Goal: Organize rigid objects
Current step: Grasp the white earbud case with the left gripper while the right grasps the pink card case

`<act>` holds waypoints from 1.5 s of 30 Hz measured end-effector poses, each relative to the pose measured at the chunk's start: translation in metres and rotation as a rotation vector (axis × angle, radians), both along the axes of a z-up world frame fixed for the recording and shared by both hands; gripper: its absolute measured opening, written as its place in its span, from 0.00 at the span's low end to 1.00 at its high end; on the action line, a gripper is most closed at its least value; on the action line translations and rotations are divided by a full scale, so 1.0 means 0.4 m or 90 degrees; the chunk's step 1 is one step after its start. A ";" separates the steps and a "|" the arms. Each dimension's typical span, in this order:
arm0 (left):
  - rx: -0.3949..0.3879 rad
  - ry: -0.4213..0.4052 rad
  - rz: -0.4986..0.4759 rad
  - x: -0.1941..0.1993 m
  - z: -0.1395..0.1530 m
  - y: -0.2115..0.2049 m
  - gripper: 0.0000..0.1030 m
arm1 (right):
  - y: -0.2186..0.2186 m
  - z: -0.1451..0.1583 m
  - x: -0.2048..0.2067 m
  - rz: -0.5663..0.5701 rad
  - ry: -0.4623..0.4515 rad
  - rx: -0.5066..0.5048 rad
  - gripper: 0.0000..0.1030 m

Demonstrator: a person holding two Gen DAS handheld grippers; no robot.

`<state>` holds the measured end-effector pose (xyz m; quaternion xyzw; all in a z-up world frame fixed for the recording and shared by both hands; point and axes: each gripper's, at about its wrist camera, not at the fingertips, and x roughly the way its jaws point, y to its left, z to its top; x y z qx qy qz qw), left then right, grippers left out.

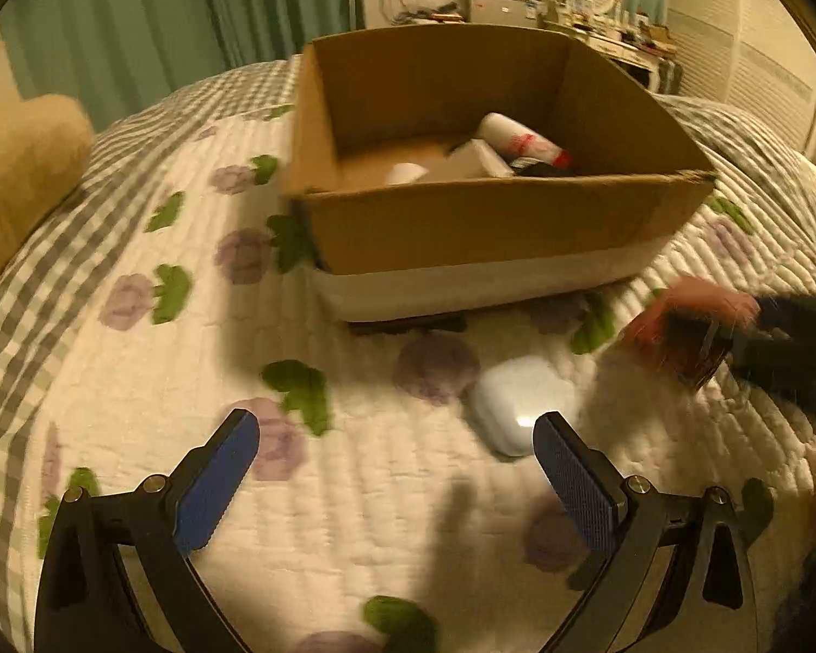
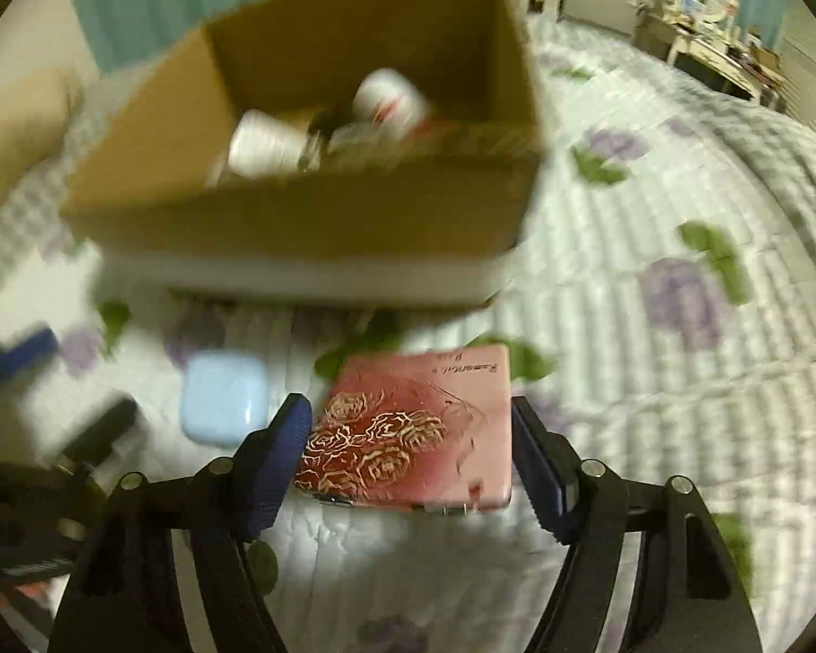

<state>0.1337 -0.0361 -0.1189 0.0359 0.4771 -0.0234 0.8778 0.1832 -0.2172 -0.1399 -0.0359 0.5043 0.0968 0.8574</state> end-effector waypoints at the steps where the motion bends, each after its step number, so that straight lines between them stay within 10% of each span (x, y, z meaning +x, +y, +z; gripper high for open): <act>1: -0.001 0.003 -0.005 0.002 -0.002 -0.014 1.00 | -0.019 0.020 0.003 0.008 -0.004 0.026 0.16; 12: 0.015 0.045 -0.003 0.070 -0.102 -0.100 0.97 | -0.138 -0.011 0.038 -0.016 0.040 0.076 0.09; 15: 0.006 0.049 -0.024 0.078 -0.112 -0.115 0.67 | -0.142 -0.035 0.045 -0.016 0.067 0.071 0.11; 22: -0.015 0.028 -0.035 0.059 -0.089 -0.098 0.55 | -0.110 -0.050 0.026 -0.001 0.074 0.069 0.66; 32: -0.030 -0.013 -0.019 -0.003 -0.031 -0.034 0.55 | -0.007 -0.142 0.045 0.062 0.153 -0.020 0.95; 45: -0.045 -0.023 -0.019 -0.031 -0.005 -0.010 0.55 | 0.052 -0.121 -0.011 0.067 0.087 -0.102 0.75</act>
